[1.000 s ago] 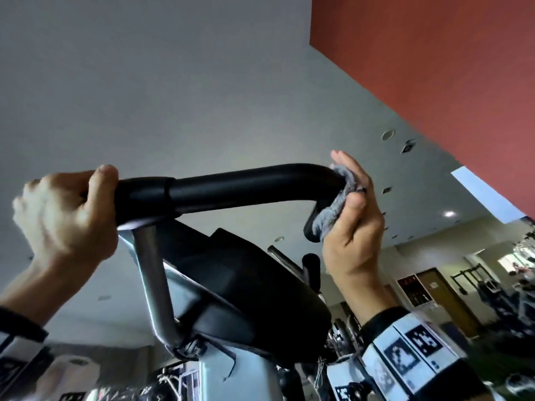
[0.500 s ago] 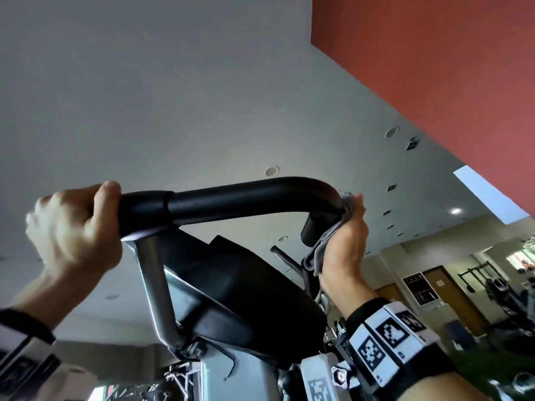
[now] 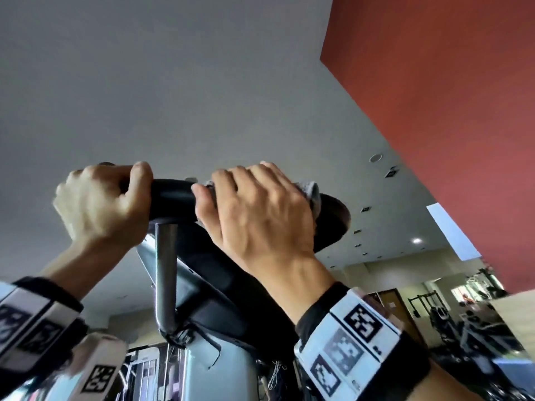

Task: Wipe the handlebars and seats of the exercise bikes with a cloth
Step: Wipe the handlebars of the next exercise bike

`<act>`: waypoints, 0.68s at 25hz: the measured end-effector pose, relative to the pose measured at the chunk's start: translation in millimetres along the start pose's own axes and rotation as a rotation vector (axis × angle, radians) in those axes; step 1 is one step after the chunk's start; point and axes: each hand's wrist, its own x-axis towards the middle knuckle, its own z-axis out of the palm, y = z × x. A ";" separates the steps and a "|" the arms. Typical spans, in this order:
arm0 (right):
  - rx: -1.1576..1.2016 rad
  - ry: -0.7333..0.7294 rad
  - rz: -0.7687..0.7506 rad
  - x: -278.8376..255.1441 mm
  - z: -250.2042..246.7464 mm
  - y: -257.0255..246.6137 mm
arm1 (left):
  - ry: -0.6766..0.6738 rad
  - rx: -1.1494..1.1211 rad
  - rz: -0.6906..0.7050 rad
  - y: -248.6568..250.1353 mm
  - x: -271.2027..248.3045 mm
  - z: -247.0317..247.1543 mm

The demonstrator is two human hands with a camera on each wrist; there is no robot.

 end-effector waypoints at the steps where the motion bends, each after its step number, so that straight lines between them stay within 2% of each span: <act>1: -0.023 -0.030 -0.048 1.4 3.5 -8.1 | -0.005 0.019 -0.007 0.0 1.4 -1.6; 2: -0.033 -0.096 -0.066 4.6 -1.2 -13.0 | -0.015 0.012 0.011 -2.2 2.2 -4.4; 4: -0.117 -0.146 -0.106 -6.1 -12.0 13.5 | -0.032 -0.032 0.064 -1.6 1.1 -5.2; 7: -0.174 -0.110 -0.089 -17.8 -33.9 37.2 | -0.034 -0.034 0.097 -8.4 2.0 -4.4; 9: -0.199 -0.140 -0.046 -11.2 -24.0 17.4 | -0.040 -0.021 0.121 -10.6 1.7 -1.9; 12: -0.208 -0.185 0.005 15.5 4.4 -36.7 | -0.096 -0.074 0.067 -19.8 5.4 1.7; 14: -0.179 -0.235 -0.017 22.5 6.0 -46.8 | -0.117 -0.184 0.091 -30.3 9.8 -0.6; 17: -0.143 -0.263 -0.115 10.7 -8.4 -20.4 | -0.150 -0.502 0.193 -53.4 13.3 -7.9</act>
